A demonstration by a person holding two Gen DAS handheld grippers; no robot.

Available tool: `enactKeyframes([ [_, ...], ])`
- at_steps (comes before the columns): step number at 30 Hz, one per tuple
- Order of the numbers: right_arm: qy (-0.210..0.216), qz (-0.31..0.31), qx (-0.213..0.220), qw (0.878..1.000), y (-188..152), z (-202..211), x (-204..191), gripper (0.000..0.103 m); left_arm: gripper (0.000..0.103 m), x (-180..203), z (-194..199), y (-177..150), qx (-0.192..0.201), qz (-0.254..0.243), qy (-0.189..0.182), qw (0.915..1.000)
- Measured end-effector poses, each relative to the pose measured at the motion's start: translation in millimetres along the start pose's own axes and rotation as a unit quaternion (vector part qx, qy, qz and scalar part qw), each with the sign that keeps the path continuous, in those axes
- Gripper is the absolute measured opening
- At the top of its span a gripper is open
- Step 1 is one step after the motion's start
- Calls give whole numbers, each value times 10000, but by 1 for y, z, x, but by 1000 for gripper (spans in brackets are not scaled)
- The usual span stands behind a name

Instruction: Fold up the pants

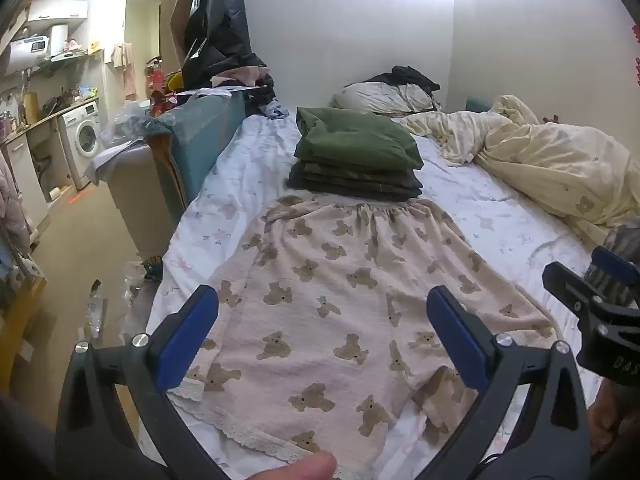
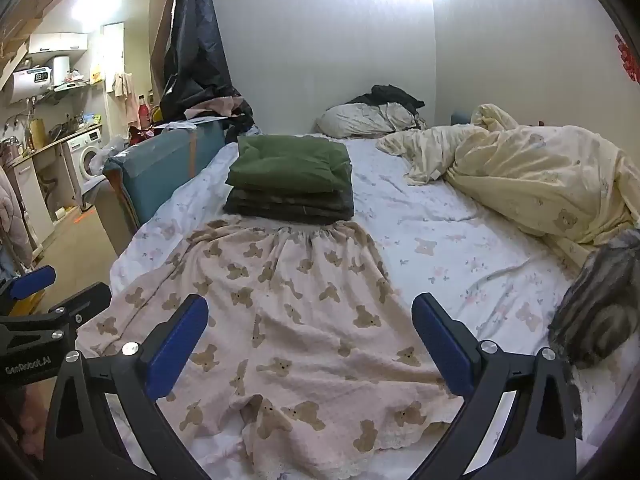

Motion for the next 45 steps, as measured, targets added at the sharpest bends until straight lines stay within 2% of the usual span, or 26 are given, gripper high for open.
enactKeyframes([
  [6,25,7,-45,10000,3,-1,-1,103,103,1,-3,2,-19,-57,-105,9999],
  [19,52,30,14,10000,0,-1,-1,103,103,5,0,8,128,-128,55,9998],
  [45,23,6,23,10000,0,1,0,103,103,8,4,11,229,-146,53,9996],
])
Point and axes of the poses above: each gripper's, at about its wrist camera, not at the fingertips, and z roughly against the way its jaws point, x to its right, y to its top, the point moved 9 cm from there along -z, roughly the way its jaws point, and after that the axes turned 7 degrees about -z, right-handed, at the moved point
